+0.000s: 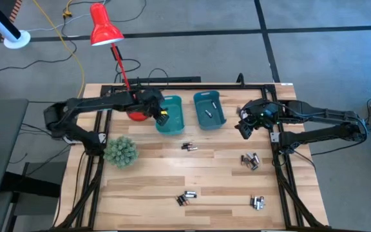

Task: Sort batteries
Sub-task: Put the black battery into the green bin

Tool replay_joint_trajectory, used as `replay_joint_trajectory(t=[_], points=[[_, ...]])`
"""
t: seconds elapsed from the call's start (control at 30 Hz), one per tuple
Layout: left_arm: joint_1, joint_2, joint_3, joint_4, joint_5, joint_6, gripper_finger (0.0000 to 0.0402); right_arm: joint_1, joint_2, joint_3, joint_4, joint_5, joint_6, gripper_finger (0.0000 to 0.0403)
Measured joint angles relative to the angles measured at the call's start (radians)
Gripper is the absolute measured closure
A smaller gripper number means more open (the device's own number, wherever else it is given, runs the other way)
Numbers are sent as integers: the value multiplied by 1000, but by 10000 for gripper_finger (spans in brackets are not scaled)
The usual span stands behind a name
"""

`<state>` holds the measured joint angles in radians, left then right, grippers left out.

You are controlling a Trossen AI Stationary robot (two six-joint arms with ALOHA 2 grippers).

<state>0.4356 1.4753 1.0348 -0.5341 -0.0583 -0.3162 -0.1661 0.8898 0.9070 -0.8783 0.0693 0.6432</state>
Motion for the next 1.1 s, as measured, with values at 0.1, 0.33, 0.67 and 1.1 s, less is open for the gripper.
replay_joint_trajectory(t=[0.1, 0.33, 0.67, 1.1], points=[[31, 77, 10, 2, 53, 36, 364, -6, 0, 0, 0, 16, 34, 214], [51, 231, 79, -10, 92, 144, 364, -63, 0, 0, -1, 21, 67, 214], [51, 326, 148, -38, 91, 396, 345, -162, 0, 0, -1, 21, 92, 214], [48, 326, 149, -42, 92, 542, 297, -191, 0, 0, -2, 42, 120, 214]])
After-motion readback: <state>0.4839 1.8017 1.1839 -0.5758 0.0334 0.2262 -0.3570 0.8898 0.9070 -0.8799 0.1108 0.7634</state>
